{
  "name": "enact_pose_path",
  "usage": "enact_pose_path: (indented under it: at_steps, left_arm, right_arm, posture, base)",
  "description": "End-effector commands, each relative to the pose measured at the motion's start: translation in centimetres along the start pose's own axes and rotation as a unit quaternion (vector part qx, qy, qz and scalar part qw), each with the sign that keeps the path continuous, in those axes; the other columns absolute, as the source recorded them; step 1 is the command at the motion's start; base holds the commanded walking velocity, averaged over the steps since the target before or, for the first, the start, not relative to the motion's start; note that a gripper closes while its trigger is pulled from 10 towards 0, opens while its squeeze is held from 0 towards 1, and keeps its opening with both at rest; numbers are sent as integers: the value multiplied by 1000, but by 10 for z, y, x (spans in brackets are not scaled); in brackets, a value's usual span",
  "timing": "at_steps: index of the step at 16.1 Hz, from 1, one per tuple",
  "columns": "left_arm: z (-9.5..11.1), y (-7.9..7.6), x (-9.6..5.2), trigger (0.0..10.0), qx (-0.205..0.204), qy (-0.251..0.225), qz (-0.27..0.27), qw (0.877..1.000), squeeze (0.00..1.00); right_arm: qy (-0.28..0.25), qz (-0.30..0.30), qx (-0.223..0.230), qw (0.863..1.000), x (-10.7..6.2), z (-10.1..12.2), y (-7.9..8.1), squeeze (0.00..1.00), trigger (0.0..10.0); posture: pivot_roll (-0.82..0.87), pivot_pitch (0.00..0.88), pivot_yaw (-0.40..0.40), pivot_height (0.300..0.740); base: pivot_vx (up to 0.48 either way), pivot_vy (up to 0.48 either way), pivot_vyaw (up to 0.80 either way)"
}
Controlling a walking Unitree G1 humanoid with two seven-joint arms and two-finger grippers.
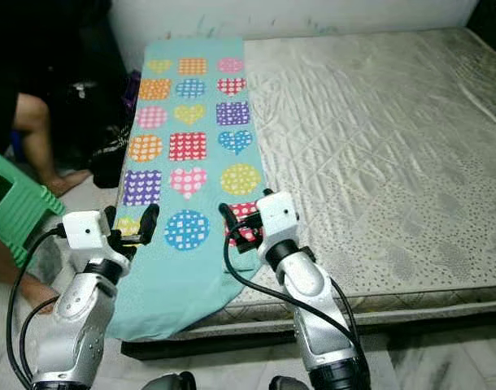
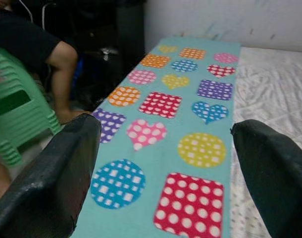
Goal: Clean up the room
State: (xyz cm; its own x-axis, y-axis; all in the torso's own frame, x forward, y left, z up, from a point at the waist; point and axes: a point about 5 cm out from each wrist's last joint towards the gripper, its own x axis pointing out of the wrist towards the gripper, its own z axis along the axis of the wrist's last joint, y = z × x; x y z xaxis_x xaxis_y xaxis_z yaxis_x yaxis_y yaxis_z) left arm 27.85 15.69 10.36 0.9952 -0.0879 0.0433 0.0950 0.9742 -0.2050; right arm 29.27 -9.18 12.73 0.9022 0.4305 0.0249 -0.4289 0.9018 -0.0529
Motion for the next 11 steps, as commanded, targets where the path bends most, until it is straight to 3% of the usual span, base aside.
enact_pose_path:
  at_steps: [1, 11]
  left_arm:
    - [1, -1, -1, 10000, 3, -1, -1, 1000, 0]
    - [-1, 0, -1, 10000, 1, 9, 6, 1000, 0]
  right_arm:
    - [3, -7, 1, 1000, -1, -2, -3, 0, 10000]
    - [3, -15, 29, 999, -2, -2, -4, 0, 10000]
  posture:
    - [-171, 149, 48, 740]
    - [-174, 157, 49, 740]
  base:
    - [0, 0, 0]
    - [0, 0, 0]
